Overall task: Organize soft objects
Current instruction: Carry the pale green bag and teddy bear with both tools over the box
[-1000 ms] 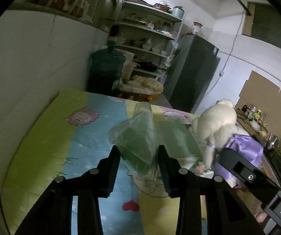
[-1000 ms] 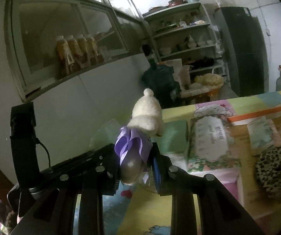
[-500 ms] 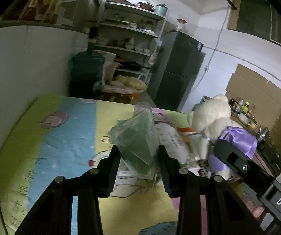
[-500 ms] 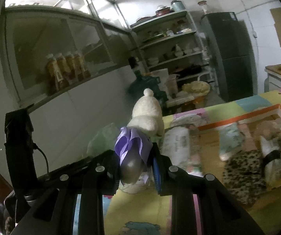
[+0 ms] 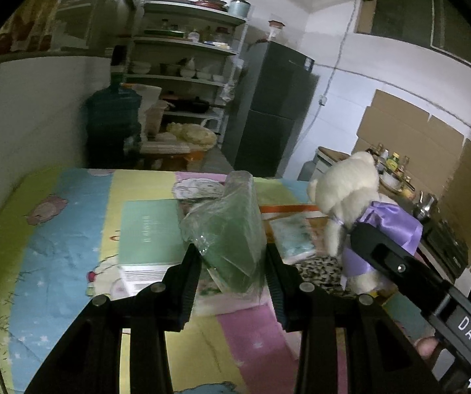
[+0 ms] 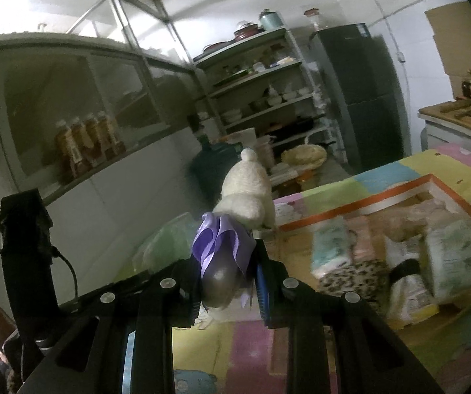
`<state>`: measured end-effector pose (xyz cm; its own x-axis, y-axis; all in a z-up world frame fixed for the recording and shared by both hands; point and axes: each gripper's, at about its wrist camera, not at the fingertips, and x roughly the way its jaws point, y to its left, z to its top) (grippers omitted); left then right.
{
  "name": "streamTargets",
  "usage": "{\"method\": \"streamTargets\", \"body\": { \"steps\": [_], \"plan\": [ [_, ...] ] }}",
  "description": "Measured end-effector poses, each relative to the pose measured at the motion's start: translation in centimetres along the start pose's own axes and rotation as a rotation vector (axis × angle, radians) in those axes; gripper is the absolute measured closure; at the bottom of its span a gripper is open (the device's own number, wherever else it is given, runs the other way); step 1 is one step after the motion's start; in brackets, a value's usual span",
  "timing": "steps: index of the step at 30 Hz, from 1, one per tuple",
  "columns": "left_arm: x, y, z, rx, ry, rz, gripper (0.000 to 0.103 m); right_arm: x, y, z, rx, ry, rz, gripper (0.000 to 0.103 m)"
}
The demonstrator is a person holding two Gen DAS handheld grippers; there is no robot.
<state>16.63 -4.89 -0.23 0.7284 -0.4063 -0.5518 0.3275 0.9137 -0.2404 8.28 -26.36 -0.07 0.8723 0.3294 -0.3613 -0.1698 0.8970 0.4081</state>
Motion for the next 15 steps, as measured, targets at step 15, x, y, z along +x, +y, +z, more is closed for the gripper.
{"method": "streamTargets", "body": {
  "steps": [15],
  "plan": [
    [3.9,-6.4,-0.2,0.071,0.054,-0.065,0.064,-2.3,-6.1,0.8,0.067,-0.027,-0.078,0.076]
  ]
}}
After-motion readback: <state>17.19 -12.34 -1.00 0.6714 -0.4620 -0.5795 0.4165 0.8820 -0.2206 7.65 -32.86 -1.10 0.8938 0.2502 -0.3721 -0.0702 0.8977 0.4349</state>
